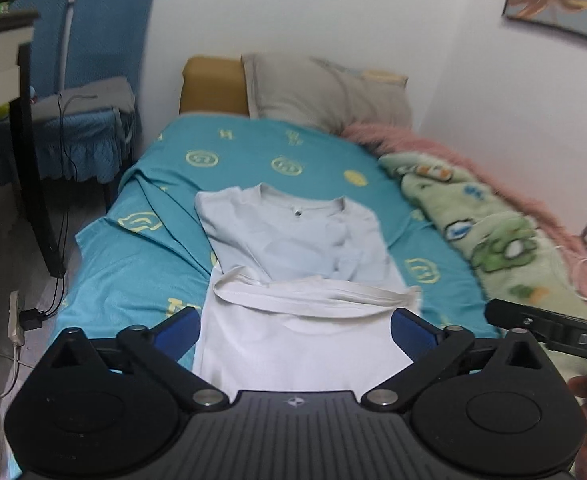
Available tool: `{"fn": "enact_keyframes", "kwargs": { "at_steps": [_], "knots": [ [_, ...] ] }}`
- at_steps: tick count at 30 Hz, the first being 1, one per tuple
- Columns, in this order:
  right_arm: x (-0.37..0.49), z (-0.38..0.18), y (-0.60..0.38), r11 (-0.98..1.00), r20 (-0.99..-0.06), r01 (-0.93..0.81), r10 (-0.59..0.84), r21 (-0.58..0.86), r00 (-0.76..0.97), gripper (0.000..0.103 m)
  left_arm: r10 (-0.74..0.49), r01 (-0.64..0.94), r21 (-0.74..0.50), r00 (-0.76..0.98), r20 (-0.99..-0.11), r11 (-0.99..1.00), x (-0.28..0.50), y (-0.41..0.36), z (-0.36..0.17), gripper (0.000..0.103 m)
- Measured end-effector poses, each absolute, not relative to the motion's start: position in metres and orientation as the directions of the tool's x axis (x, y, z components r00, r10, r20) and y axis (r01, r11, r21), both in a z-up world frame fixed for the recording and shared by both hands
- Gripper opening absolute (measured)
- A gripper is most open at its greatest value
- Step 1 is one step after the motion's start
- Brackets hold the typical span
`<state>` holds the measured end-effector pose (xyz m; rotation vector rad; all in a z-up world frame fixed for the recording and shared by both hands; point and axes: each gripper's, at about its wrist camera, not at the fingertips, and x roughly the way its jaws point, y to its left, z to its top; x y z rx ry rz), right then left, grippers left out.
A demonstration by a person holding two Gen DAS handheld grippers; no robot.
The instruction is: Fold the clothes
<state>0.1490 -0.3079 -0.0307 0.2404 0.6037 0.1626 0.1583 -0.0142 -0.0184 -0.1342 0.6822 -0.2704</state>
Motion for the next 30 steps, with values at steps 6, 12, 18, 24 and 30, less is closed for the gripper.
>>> {"fn": "enact_keyframes", "kwargs": {
  "at_steps": [6,12,18,24,30],
  "knots": [
    [0.105,-0.036,-0.303,0.965,-0.503,-0.078,0.198,0.249,0.841,0.085,-0.272,0.174,-0.219,0.759,-0.592,0.960,0.100,-0.007,-0.028,0.103],
    [0.091,-0.047,-0.304,0.969,-0.513,-0.039,0.164,0.246,0.843,0.085,-0.297,0.156,-0.276,0.742,-0.601,0.948,0.092,0.005,-0.035,0.103],
    [0.095,-0.057,-0.303,0.963,-0.537,0.017,0.135,0.268,0.832,0.085,-0.356,0.112,-0.383,0.662,-0.659,0.917,0.110,0.011,-0.058,0.103],
    [0.109,-0.097,-0.311,0.879,-0.621,0.093,0.251,0.467,0.743,0.085,-0.486,-0.145,-0.629,0.513,-0.708,0.763,0.131,0.042,-0.114,0.100],
    [0.115,-0.154,-0.323,0.647,-0.620,0.263,0.416,0.716,0.665,0.083,-0.543,-0.316,-0.732,0.509,-0.668,0.604,0.147,0.069,-0.162,0.090]
  ]
}}
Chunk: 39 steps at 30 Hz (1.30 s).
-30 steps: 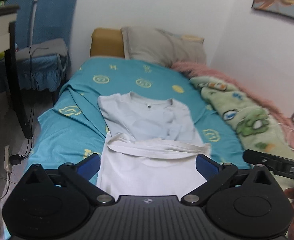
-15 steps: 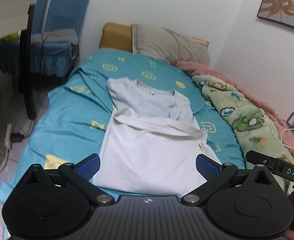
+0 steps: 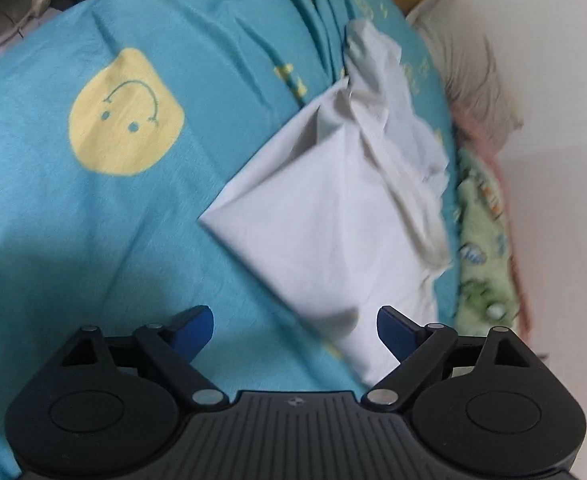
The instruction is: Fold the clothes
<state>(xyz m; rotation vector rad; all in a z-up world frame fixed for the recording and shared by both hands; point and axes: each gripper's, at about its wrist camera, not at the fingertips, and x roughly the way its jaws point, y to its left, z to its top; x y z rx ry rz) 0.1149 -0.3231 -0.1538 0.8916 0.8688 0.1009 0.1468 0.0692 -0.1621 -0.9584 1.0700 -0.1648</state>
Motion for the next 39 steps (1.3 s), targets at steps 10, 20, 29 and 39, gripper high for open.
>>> {"fn": "enact_keyframes", "kwargs": {
  "at_steps": [10,20,29,39],
  "knots": [
    [0.120,-0.188,-0.340,0.447,-0.573,0.386,0.432,0.807,0.697,0.069,-0.566,-0.288,-0.795,0.577,-0.589,0.534,0.153,0.079,-0.175,0.054],
    [0.132,-0.195,-0.326,0.398,-0.524,0.348,0.545,0.849,0.655,0.070,-0.582,-0.196,-0.819,0.616,-0.531,0.540,0.150,0.068,-0.151,0.034],
    [0.134,-0.195,-0.342,0.417,-0.585,0.426,0.411,0.803,0.699,0.025,-0.593,-0.267,-0.785,0.533,-0.604,0.560,0.155,0.060,-0.165,0.039],
    [0.133,-0.159,-0.335,0.421,-0.451,0.261,0.452,0.869,0.770,0.009,-0.771,-0.127,-0.865,0.405,-0.491,0.485,0.162,0.007,-0.161,0.074]
  ]
}}
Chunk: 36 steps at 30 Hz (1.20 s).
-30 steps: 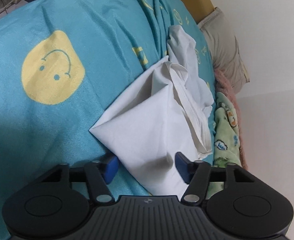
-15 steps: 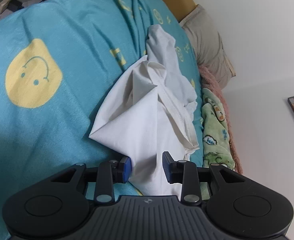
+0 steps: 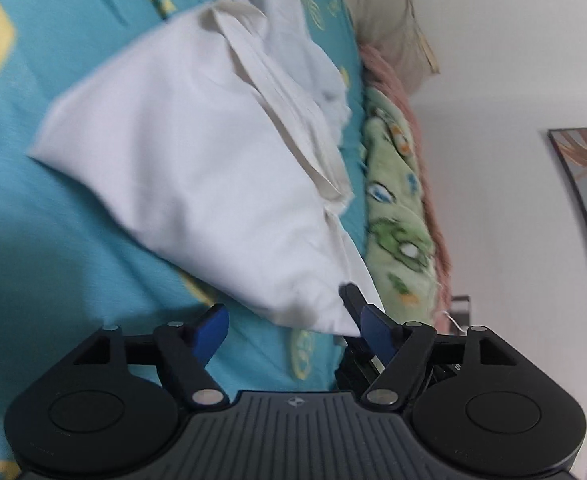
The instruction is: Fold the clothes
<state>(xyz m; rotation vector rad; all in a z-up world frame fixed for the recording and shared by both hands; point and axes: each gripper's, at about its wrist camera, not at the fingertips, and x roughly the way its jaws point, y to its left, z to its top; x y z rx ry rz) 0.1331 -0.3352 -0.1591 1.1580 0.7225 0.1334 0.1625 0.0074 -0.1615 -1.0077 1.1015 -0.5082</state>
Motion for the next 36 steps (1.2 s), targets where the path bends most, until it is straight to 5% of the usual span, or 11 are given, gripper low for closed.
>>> {"fn": "enact_keyframes", "kwargs": {
  "at_steps": [3,5,12,17,24,36],
  "knots": [
    [0.136,-0.152,-0.335,0.416,-0.423,0.233,0.454,0.879,0.784,0.008,-0.791,-0.114,-0.872,0.378,-0.481,0.475,0.173,-0.008,-0.167,0.074],
    [0.136,-0.150,-0.338,0.412,-0.416,0.230,0.447,0.882,0.792,0.008,-0.763,-0.147,-0.860,0.406,-0.503,0.489,0.178,-0.007,-0.173,0.064],
    [0.136,-0.145,-0.344,0.412,-0.392,0.215,0.415,0.886,0.821,0.008,-0.563,-0.328,-0.851,0.643,-0.519,0.410,0.168,0.048,-0.173,0.050],
    [0.135,-0.146,-0.347,0.425,-0.407,0.227,0.402,0.876,0.820,0.007,-0.522,-0.359,-0.843,0.667,-0.532,0.399,0.166,0.055,-0.174,0.006],
    [0.142,-0.103,-0.349,0.551,-0.391,0.158,0.335,0.819,0.858,0.007,-0.537,-0.175,-0.836,0.695,-0.479,0.519,0.183,0.034,-0.104,0.004],
    [0.089,0.086,-0.341,0.668,-0.253,-0.040,0.335,0.743,0.908,0.007,-0.548,0.046,-0.775,0.734,-0.402,0.630,0.126,0.035,0.102,0.004]
  ]
}}
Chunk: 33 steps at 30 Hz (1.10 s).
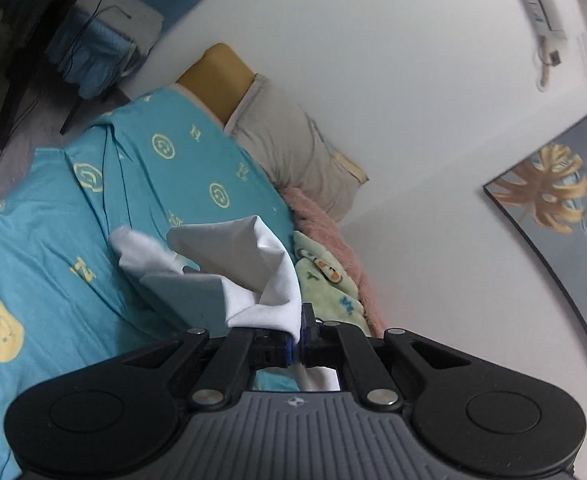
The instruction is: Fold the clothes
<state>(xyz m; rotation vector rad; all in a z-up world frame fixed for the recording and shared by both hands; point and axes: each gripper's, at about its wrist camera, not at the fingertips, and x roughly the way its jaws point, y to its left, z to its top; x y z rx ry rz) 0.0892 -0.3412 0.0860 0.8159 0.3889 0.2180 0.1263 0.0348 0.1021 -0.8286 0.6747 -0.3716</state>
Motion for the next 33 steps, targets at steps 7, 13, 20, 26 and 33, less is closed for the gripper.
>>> {"fn": "enact_keyframes", "kwargs": {
  "at_steps": [7,13,20,26,33],
  "knots": [
    [-0.019,0.087,-0.340,0.686,-0.305,-0.039,0.373,0.727,0.876,0.007,-0.569,0.026,-0.767,0.686,-0.453,0.641,0.010,0.047,0.105,0.004],
    [-0.039,0.051,-0.330,0.746,-0.436,0.030,0.355,0.665,0.827,0.007,-0.555,-0.048,-0.747,0.638,-0.534,0.663,-0.001,0.058,0.071,0.004],
    [0.052,0.018,-0.325,0.771,-0.495,0.083,0.318,0.631,0.809,0.007,-0.491,-0.113,-0.714,0.651,-0.579,0.691,0.089,0.048,0.027,0.004],
    [0.145,-0.043,-0.324,0.771,-0.579,0.174,0.288,0.612,0.763,0.007,-0.413,-0.148,-0.636,0.645,-0.643,0.757,0.176,0.029,-0.035,0.005],
    [0.191,-0.107,-0.327,0.790,-0.620,0.166,0.313,0.590,0.719,0.008,-0.381,-0.145,-0.571,0.611,-0.694,0.808,0.232,0.024,-0.103,0.007]
  ]
}}
